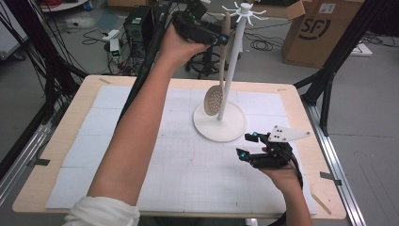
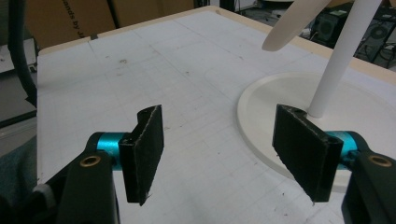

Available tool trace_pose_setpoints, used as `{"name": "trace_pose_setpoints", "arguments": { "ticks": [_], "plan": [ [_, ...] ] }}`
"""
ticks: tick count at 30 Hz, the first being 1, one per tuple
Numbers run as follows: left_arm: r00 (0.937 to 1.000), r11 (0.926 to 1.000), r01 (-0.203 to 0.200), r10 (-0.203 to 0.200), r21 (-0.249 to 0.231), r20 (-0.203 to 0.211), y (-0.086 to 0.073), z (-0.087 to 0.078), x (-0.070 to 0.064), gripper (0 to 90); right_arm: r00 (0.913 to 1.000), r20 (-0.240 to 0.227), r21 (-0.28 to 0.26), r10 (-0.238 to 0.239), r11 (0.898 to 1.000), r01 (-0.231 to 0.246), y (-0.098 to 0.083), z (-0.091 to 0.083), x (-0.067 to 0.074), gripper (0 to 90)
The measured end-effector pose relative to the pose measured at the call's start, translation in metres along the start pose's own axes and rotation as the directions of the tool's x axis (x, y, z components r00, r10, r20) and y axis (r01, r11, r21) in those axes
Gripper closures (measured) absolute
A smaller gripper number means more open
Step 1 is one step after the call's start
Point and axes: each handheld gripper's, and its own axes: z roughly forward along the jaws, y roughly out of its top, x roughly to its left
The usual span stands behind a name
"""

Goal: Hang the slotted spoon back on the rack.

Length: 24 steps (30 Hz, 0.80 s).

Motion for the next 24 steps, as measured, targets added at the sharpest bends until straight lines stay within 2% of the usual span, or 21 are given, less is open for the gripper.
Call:
{"name": "trace_pose_setpoints", "arguments": {
  "ticks": [2,5,8,9,11,13,16,20,24],
  "plan": [
    [0.9996,0.9994,0.027,-0.028,0.022,0.011,-0.006,-0.003,0.003,45.9,1.0,0.0,0.0,0.0,1.0,0.0,0.0,0.0,0.0,33.1],
    [0.9988,0.9979,0.043,-0.044,0.049,0.023,-0.014,-0.008,0.005,42.6,1.0,-0.001,0.003,-0.002,1.0,0.002,0.0,0.0,0.001,33.1],
    [0.999,0.9992,0.037,-0.037,0.018,0.025,-0.022,-0.017,0.004,41.3,1.0,0.003,0.002,0.001,1.0,-0.001,0.0,0.001,0.0,33.1],
    [0.998,0.998,0.053,-0.054,0.033,0.031,-0.025,-0.02,0.005,40.4,1.0,0.003,0.002,0.003,1.0,-0.003,0.0,0.0,0.0,33.1],
    [0.9993,0.9973,0.036,-0.036,0.064,0.004,-0.032,-0.025,0.003,38.2,1.0,0.005,0.002,0.002,1.0,-0.002,0.0,0.0,0.0,33.1],
    [0.9991,0.998,0.041,-0.041,0.048,0.007,-0.039,-0.031,0.003,36.6,1.0,0.006,0.006,0.0,1.0,0.0,0.0,0.0,0.0,33.1],
    [0.9983,0.9981,0.057,-0.057,0.023,-0.015,-0.054,-0.045,0.0,33.8,1.0,0.007,0.009,0.005,1.0,-0.005,-0.001,0.0,0.0,33.1],
    [0.9961,0.997,0.075,-0.074,0.019,-0.048,-0.078,-0.065,-0.004,30.0,0.9999,0.005,0.008,0.011,1.0,-0.011,-0.002,0.0,-0.002,33.1],
    [0.9908,0.9936,0.112,-0.113,-0.015,-0.075,-0.102,-0.09,-0.005,26.8,0.9999,0.002,0.008,0.013,1.0,-0.013,-0.001,0.0,-0.002,33.1]
  ]
}}
